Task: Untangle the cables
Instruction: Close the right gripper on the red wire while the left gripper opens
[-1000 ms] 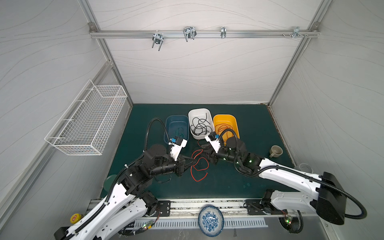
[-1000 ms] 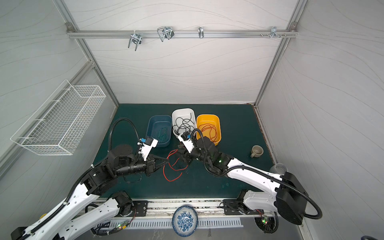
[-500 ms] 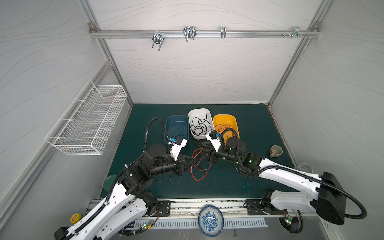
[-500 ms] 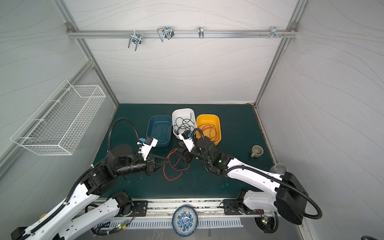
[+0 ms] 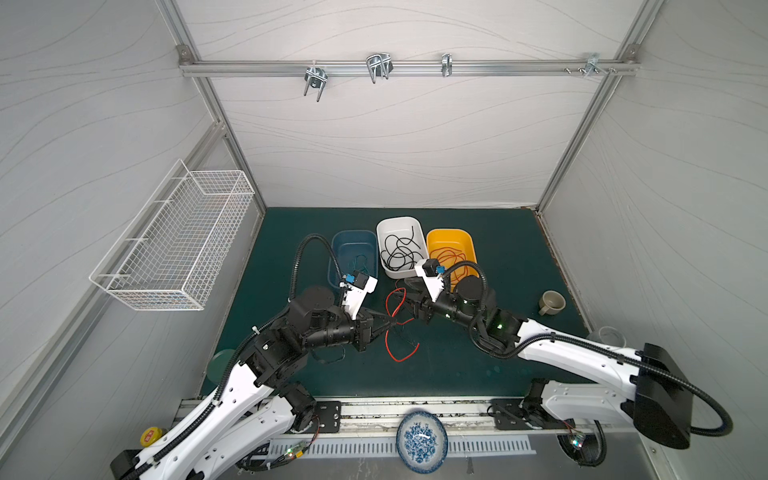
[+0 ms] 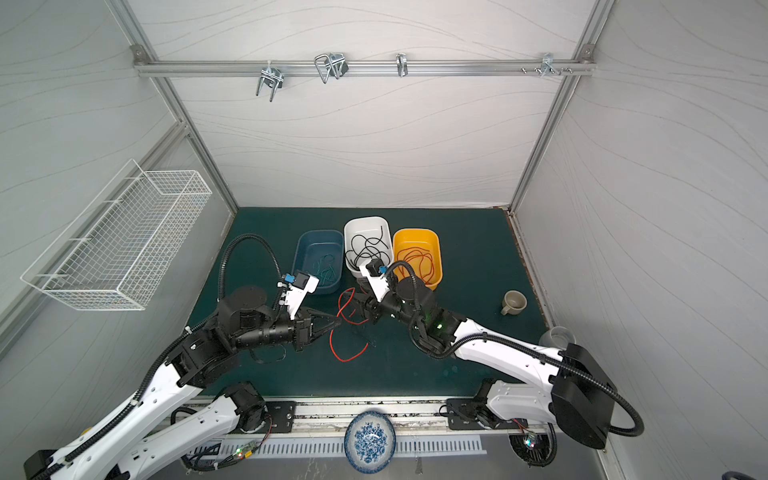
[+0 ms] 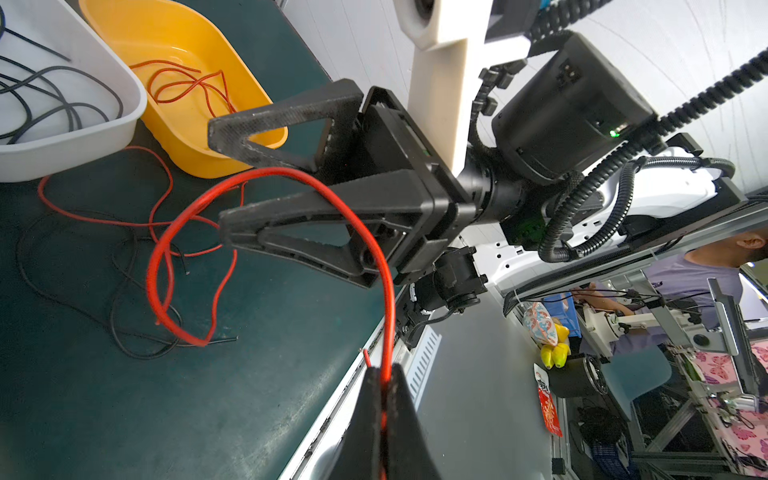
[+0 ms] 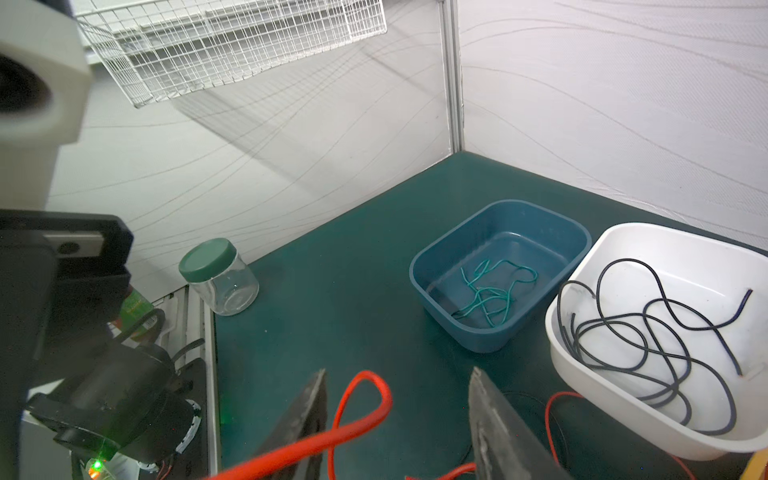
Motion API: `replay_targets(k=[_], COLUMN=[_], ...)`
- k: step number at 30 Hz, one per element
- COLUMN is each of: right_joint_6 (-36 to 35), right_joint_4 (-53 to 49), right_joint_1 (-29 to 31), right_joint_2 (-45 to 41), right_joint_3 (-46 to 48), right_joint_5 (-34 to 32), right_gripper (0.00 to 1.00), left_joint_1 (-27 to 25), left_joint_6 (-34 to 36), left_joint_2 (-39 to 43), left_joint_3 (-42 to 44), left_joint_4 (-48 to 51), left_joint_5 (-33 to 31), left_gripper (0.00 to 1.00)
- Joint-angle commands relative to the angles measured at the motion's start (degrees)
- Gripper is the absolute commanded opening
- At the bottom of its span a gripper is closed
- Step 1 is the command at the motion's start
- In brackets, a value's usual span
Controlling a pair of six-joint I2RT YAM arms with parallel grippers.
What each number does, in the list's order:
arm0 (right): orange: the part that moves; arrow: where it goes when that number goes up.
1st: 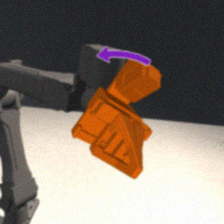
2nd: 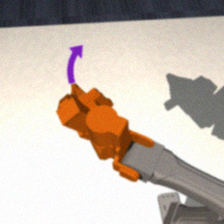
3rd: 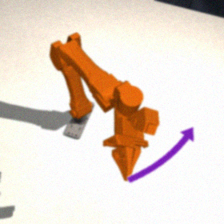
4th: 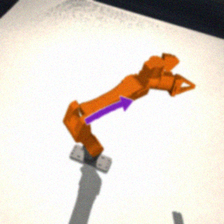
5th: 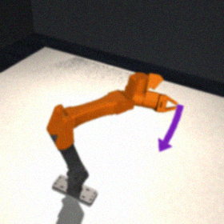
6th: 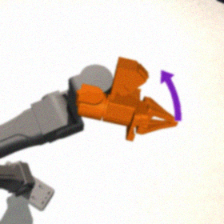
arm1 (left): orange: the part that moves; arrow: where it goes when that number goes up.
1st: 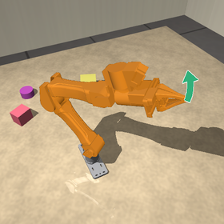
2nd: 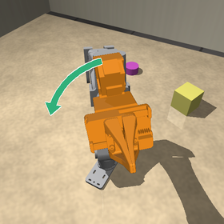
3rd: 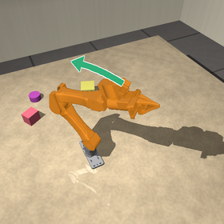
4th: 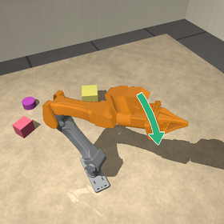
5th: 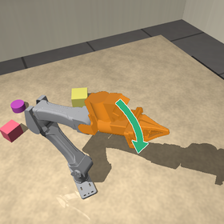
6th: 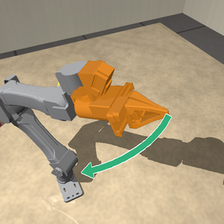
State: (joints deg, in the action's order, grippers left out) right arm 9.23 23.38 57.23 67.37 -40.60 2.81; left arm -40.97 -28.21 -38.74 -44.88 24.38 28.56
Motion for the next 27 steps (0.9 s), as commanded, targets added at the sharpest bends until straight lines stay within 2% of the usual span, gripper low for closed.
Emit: replay_targets(k=[1,9,18,27], right_joint_6=[0.17,-0.33,-3.28,-2.64], right_joint_4=[3.86,3.63,6.26,12.24], right_joint_1=[0.46,0.51,2.13,2.21], right_joint_2=[-2.26,-3.77,-2.70,-0.34], right_joint_3=[0.12,1.41,2.19,2.73], right_joint_5=[-0.09,-2.70,-5.85,-6.83], right_gripper=[0.54,0.42,0.55,0.56], left_joint_1=[0.01,0.05,0.08,0.04], left_joint_6=[-0.27,-0.48,-3.18,-6.89], left_joint_2=[-0.24,-0.54,-0.63,-0.86], left_joint_3=[-1.15,-1.37,-1.01,-0.72], left_joint_4=[-3.09,-3.77,-6.51,-9.37], left_joint_5=[0.86,0.53,2.65,7.26], left_gripper=[0.00,0.00,0.00,0.00])
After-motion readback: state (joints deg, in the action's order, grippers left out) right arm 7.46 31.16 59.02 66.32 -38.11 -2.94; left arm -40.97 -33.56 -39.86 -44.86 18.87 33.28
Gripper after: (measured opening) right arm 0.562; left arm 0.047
